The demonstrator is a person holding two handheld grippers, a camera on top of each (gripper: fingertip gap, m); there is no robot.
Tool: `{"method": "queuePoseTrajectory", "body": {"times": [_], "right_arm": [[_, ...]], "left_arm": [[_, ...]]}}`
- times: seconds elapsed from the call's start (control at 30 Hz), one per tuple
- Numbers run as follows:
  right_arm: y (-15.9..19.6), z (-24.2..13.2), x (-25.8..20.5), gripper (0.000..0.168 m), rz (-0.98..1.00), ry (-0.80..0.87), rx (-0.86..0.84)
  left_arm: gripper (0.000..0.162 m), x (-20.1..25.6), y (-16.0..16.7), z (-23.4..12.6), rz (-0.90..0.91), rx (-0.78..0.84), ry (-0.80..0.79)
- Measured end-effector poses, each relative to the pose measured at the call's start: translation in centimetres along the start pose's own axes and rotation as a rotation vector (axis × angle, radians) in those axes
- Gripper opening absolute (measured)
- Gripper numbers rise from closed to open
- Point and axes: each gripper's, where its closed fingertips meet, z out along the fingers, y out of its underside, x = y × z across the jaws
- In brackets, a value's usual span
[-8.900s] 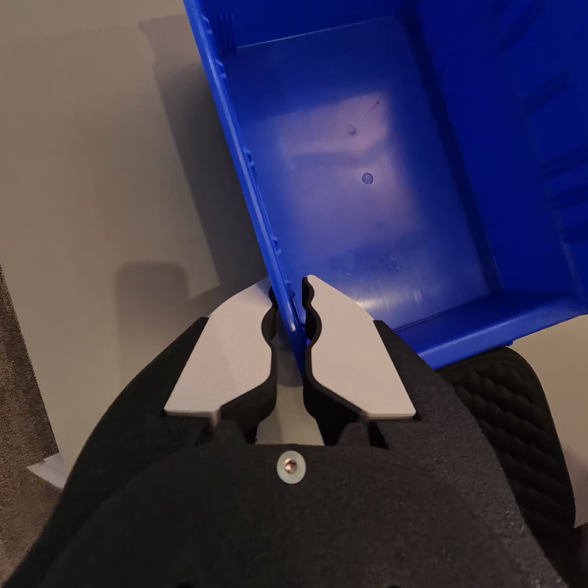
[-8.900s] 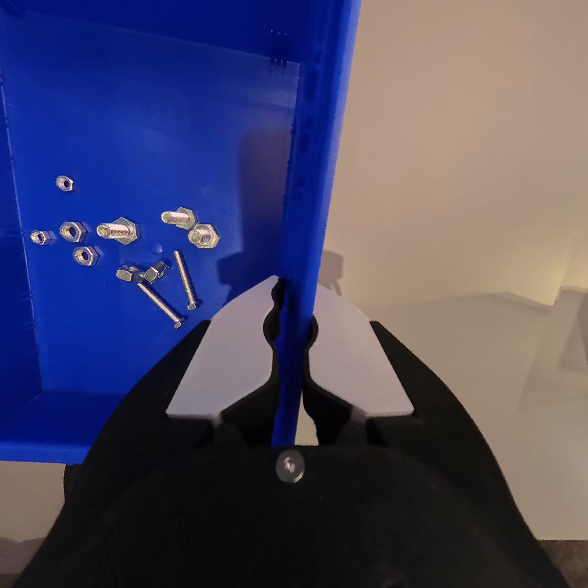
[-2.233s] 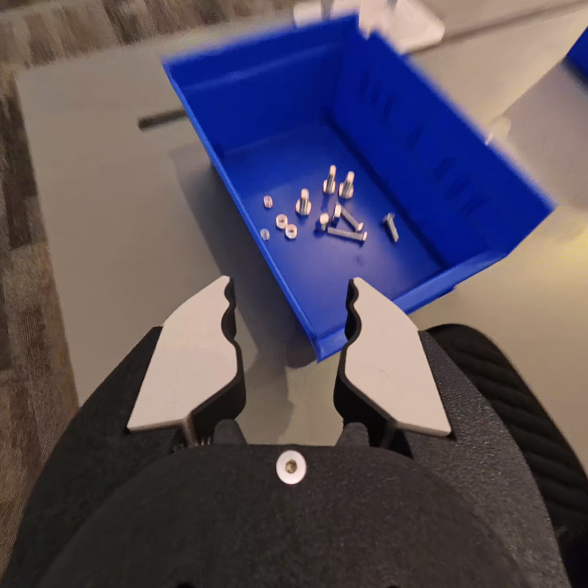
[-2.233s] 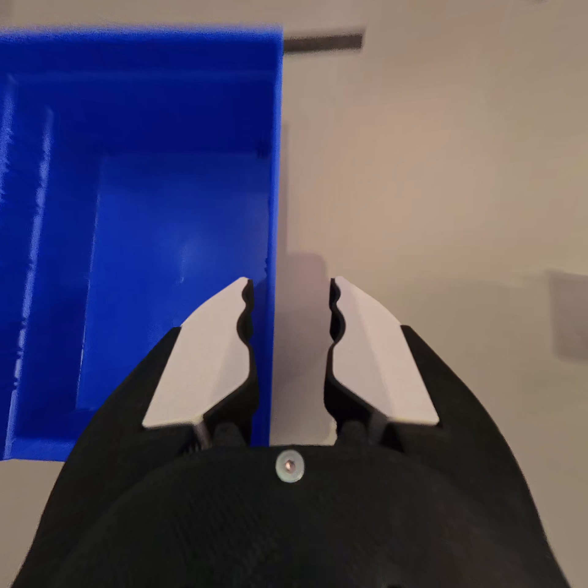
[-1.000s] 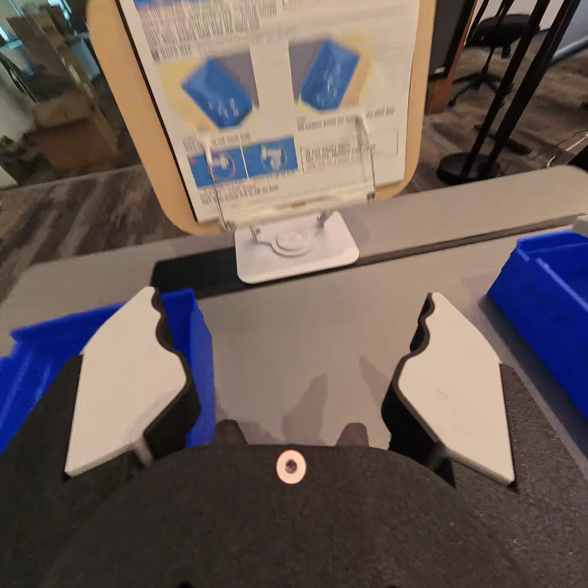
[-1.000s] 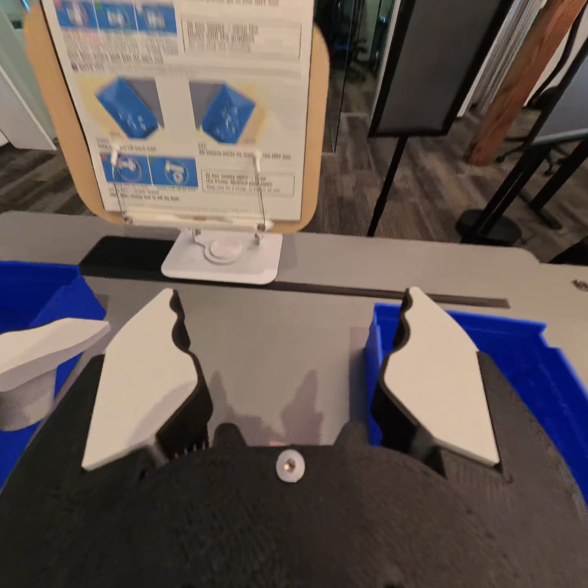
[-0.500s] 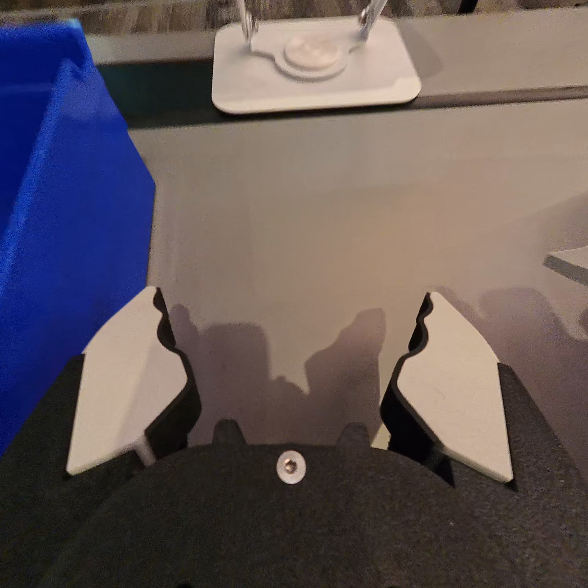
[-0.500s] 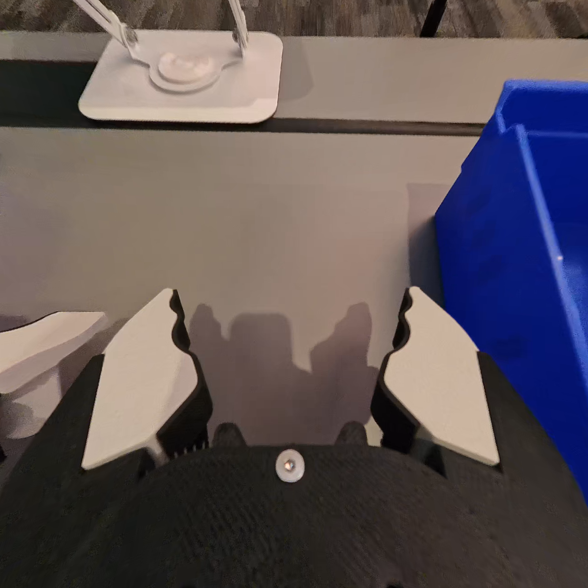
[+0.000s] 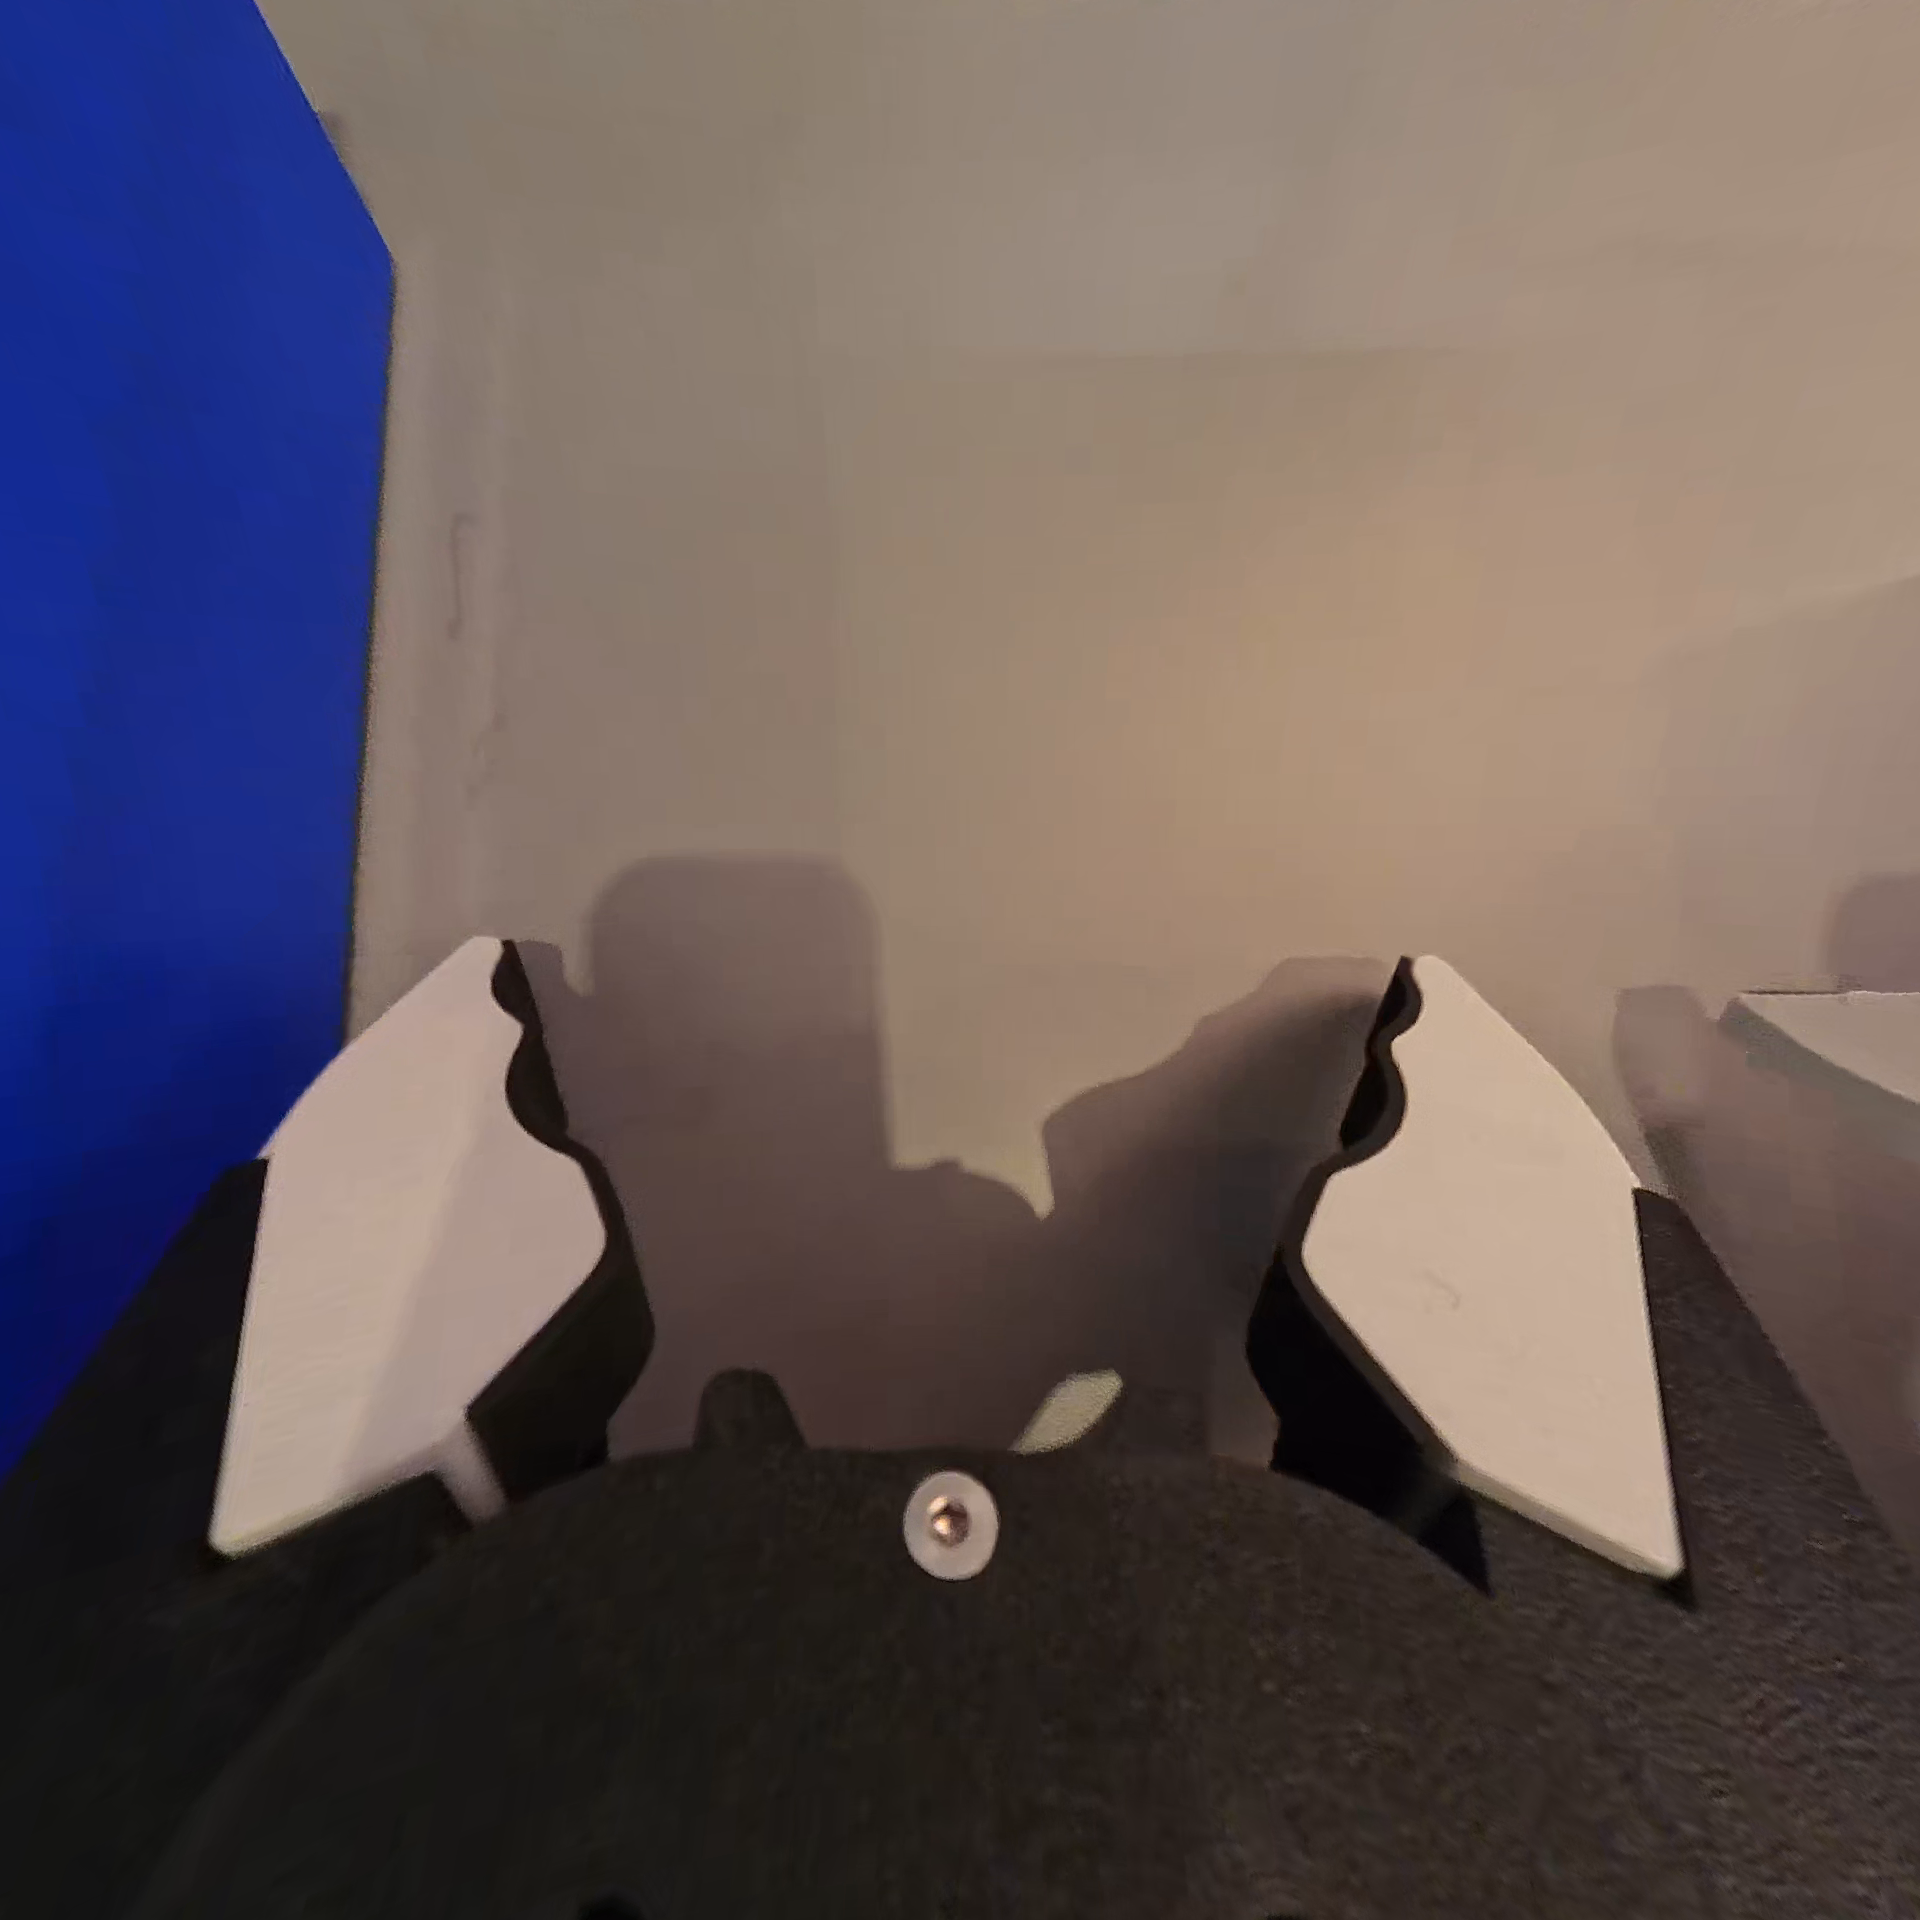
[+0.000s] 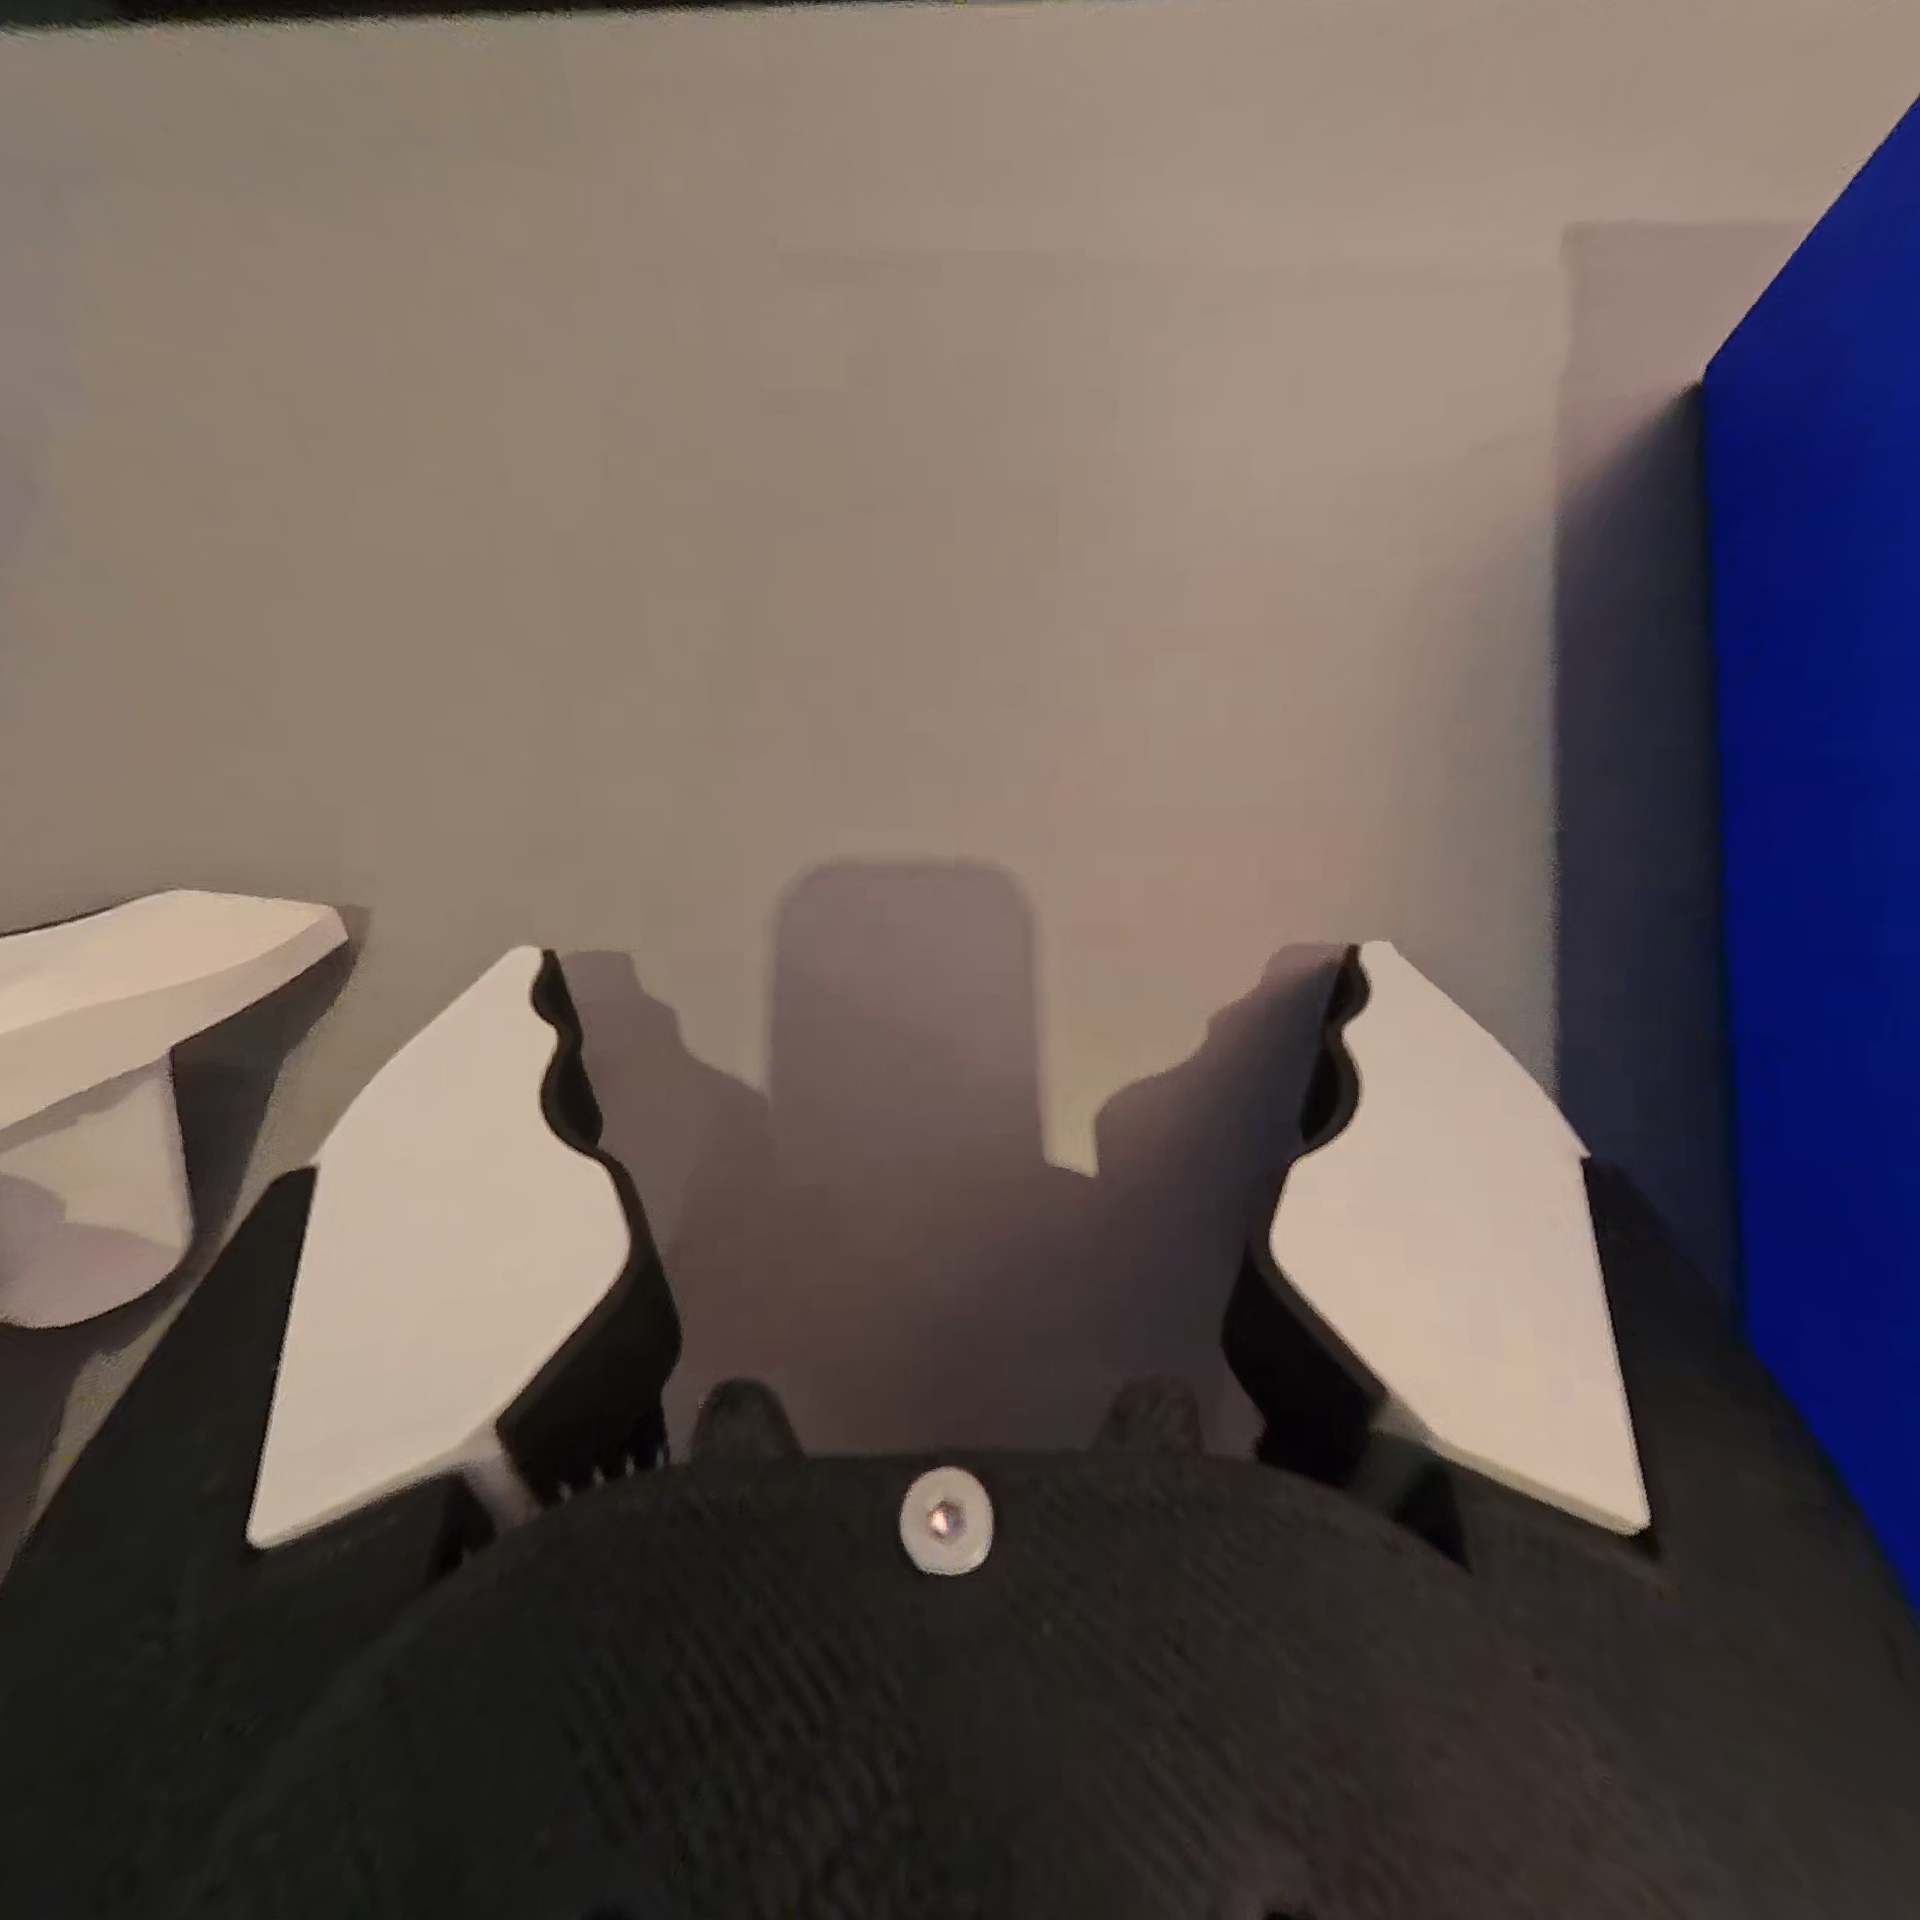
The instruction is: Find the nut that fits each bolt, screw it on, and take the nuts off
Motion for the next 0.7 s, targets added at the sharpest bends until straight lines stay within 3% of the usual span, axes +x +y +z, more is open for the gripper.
{"method": "queuePoseTrajectory", "body": {"times": [0.7], "right_arm": [[0.41,0.55,0.51,0.132,-0.012,0.084,0.002]], "left_arm": [[0.146,-0.01,0.38,0.16,-0.003,-0.023,-0.019]]}}
